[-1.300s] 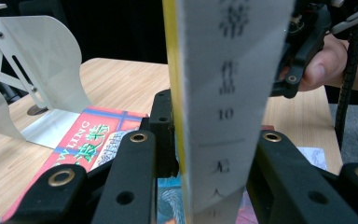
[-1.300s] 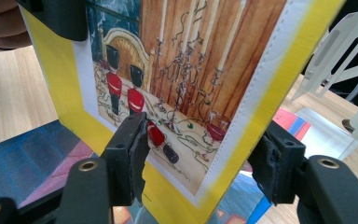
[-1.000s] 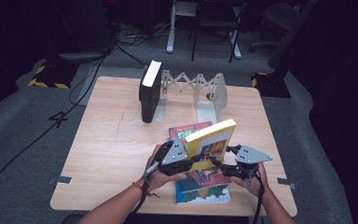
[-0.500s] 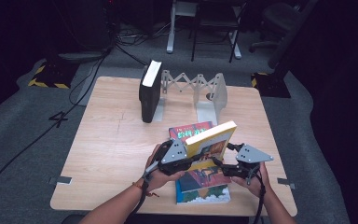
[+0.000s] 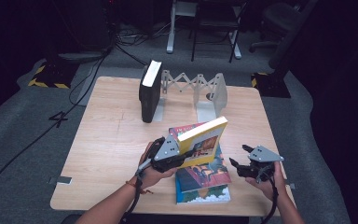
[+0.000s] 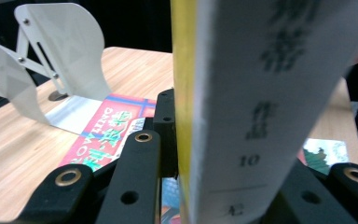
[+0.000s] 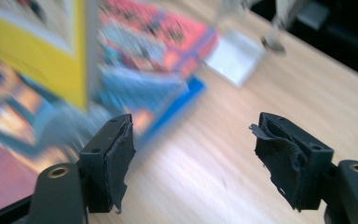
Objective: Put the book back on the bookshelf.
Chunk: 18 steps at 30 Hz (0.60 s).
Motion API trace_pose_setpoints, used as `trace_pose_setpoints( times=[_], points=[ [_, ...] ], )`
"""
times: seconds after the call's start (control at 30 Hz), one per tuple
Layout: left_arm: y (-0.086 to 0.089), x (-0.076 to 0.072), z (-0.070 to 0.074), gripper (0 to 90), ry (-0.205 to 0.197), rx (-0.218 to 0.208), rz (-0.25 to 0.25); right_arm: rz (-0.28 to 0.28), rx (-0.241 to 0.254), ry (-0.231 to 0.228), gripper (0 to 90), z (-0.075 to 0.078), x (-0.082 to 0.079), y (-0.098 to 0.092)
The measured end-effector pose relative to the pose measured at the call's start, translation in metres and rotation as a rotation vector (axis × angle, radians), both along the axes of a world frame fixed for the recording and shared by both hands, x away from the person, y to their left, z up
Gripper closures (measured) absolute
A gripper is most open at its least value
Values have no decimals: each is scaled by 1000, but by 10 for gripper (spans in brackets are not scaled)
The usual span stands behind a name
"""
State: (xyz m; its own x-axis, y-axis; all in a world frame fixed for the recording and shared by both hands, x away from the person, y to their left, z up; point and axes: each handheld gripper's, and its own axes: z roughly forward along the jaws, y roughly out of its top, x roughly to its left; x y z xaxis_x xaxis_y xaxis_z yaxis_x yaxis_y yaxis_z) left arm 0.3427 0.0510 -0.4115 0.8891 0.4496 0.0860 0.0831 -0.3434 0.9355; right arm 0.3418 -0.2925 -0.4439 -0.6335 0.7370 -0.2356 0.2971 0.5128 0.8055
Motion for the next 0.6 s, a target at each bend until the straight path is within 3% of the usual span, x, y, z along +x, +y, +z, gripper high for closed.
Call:
trace_pose_setpoints(
  times=[0.13,0.2,0.27,0.33,0.43,0.6],
  points=[
    [4,2,0,750,2,-1,8,-69,18,45,275,-10,-1,-26],
    [6,4,0,750,4,-3,16,-132,39,72,264,-15,-1,-37],
    [8,5,0,750,5,-6,21,-152,53,92,258,-17,0,-43],
    [12,7,1,751,5,-8,32,-161,63,107,249,-22,3,-51],
    [19,10,1,751,16,-23,47,-157,35,104,246,-30,6,-57],
    [33,13,3,752,16,-33,86,-168,-1,146,247,-47,14,-66]
  ],
)
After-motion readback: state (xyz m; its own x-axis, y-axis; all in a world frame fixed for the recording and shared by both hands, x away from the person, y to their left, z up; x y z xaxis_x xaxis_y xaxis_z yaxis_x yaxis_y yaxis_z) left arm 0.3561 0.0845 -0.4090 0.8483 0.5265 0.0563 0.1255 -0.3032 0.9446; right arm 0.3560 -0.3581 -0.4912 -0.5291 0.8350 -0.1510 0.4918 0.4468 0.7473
